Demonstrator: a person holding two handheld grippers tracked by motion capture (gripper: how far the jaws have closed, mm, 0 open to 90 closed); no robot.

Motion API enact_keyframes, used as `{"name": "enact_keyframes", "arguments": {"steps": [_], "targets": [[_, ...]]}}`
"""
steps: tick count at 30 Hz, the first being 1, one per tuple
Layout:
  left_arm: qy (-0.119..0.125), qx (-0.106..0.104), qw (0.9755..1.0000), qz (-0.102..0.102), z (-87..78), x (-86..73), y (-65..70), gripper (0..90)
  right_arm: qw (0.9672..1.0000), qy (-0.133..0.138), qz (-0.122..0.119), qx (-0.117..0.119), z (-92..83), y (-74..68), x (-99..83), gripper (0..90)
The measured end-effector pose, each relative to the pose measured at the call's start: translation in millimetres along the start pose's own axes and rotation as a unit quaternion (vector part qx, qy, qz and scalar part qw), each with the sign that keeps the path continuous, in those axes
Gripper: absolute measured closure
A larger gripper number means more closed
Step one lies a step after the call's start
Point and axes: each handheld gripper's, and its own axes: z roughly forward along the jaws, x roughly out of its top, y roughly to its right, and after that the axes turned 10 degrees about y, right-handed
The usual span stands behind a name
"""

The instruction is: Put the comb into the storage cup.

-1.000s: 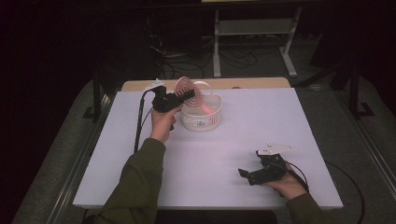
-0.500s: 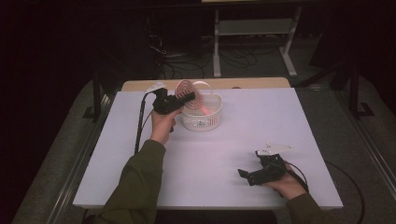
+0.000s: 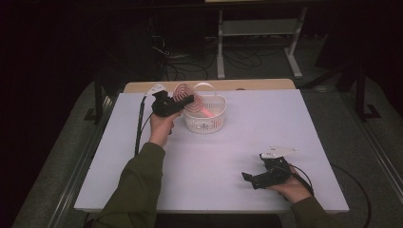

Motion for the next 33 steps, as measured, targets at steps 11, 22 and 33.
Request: {"name": "enact_keyframes", "arguments": {"steps": [11,22,33], "targets": [[-0.006,0.015,0.9997,0.02,-0.3,-0.6,-4.1,54.8,1.0,0.001,0.003,-0.003,-0.3,2.2,-1.5,0.0],[-0.023,0.036,0.9971,0.063,-1.4,-0.1,-4.0,46.8,1.0,0.0,0.005,-0.005,0.2,3.5,-3.0,0.0],[-0.039,0.038,0.994,0.095,-7.0,2.9,-3.5,32.1,1.0,-0.001,0.002,-0.005,1.0,4.3,-3.0,0.0]]}}
